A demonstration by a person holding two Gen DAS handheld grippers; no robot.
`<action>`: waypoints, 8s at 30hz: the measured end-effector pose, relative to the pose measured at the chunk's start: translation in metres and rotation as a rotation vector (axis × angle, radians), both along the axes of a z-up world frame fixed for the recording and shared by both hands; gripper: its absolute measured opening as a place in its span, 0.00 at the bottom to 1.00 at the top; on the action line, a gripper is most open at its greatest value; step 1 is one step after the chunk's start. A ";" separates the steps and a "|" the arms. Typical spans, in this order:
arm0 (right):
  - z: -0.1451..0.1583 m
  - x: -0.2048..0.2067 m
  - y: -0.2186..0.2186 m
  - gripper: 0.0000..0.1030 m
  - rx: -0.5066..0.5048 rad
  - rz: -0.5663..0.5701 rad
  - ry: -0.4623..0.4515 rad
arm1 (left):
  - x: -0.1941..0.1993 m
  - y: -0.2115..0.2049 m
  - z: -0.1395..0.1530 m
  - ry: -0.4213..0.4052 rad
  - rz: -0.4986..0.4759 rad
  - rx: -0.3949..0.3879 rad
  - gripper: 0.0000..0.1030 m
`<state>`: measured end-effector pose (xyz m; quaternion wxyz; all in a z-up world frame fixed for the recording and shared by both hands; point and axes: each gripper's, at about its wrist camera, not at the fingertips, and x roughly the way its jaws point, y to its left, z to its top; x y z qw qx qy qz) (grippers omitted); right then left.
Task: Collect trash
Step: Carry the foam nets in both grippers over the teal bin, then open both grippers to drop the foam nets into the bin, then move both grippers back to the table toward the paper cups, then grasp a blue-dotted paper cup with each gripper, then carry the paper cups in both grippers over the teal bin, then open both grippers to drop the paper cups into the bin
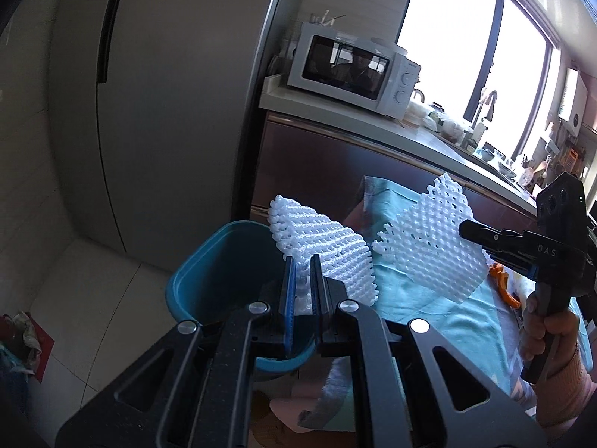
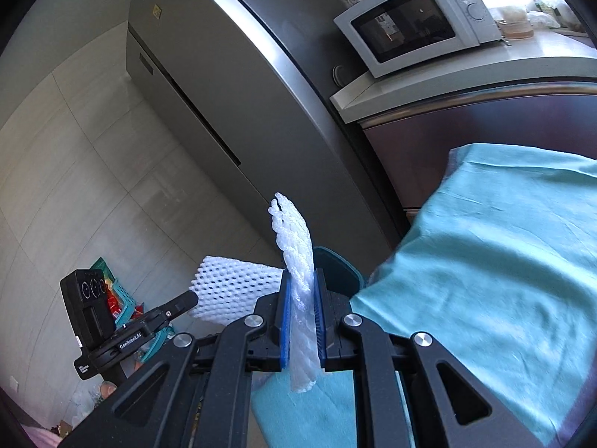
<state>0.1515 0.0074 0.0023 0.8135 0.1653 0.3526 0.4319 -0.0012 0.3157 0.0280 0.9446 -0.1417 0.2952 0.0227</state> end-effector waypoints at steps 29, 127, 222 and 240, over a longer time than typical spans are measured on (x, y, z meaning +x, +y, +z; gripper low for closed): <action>-0.061 0.043 0.131 0.26 -0.287 0.051 0.126 | 0.085 0.043 -0.120 0.263 0.130 -0.043 0.24; -0.040 -0.060 -0.305 0.08 -0.444 -0.903 0.022 | 0.097 -0.274 -0.051 0.083 -0.545 -0.160 0.03; -0.031 0.005 0.090 0.04 -0.282 -0.020 0.005 | 0.037 0.017 -0.072 0.112 0.134 -0.025 0.03; -0.055 0.028 0.129 0.08 -0.339 0.054 0.088 | 0.062 0.037 -0.097 0.188 0.185 -0.031 0.04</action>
